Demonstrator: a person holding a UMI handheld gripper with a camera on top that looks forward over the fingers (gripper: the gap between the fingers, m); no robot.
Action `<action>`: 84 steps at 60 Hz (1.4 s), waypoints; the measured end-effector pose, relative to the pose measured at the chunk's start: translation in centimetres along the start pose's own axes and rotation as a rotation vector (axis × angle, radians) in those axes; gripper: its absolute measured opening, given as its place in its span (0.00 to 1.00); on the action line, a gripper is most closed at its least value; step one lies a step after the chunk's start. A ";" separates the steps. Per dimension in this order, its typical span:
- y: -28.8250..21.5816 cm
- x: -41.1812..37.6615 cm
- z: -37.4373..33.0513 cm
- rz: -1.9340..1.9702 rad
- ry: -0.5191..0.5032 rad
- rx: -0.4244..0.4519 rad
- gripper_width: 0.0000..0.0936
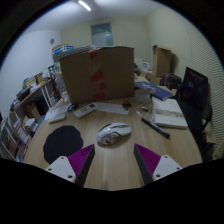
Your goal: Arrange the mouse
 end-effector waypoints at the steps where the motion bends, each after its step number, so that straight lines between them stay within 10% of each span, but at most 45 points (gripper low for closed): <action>1: 0.1 -0.4 0.4 -0.002 -0.006 -0.001 0.87; 46: -2.0 -4.7 14.8 -0.059 0.045 -0.002 0.86; 51: -2.6 -4.8 15.6 -0.054 0.055 0.009 0.83; 55: -2.7 -4.6 15.9 -0.037 0.068 0.011 0.59; 68: -3.4 -3.9 15.7 0.022 0.085 -0.072 0.47; 84: -16.9 -9.4 4.3 0.054 0.049 0.205 0.42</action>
Point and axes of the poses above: the point between the fingertips, and its own axes, seen from behind it with the camera up: x to the right, y down, z forward, the way the camera looks, the point moved 4 cm from there along -z, backward, against the way the camera looks, and after that the axes turned 8 degrees about y, right-handed, at the moved point
